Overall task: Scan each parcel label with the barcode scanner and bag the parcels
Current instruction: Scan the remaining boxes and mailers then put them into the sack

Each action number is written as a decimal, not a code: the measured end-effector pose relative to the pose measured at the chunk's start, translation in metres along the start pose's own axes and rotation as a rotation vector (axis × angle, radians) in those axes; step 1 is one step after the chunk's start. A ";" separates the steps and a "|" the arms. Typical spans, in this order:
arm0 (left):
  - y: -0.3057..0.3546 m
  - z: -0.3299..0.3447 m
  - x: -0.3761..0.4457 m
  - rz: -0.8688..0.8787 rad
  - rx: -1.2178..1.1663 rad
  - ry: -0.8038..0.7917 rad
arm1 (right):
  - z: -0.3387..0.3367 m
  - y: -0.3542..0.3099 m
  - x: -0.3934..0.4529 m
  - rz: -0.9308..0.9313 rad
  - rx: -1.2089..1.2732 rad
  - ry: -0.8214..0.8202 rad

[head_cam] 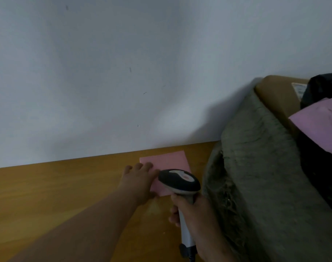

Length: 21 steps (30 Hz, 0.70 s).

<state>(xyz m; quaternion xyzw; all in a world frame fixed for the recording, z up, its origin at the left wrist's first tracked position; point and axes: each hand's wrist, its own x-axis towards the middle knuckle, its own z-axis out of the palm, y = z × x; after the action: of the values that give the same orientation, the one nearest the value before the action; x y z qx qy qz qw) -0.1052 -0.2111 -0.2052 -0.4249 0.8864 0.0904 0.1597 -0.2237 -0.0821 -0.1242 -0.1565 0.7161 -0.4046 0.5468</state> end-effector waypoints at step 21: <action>-0.017 -0.087 -0.211 -0.369 -1.514 0.368 | 0.005 0.015 -0.201 -0.253 0.105 -0.006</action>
<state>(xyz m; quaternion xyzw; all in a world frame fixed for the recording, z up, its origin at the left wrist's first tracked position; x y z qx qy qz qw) 0.0141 -0.0949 -0.0488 -0.5656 0.5119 0.5681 -0.3087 -0.1447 0.0591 -0.0034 -0.2180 0.6667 -0.5069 0.5011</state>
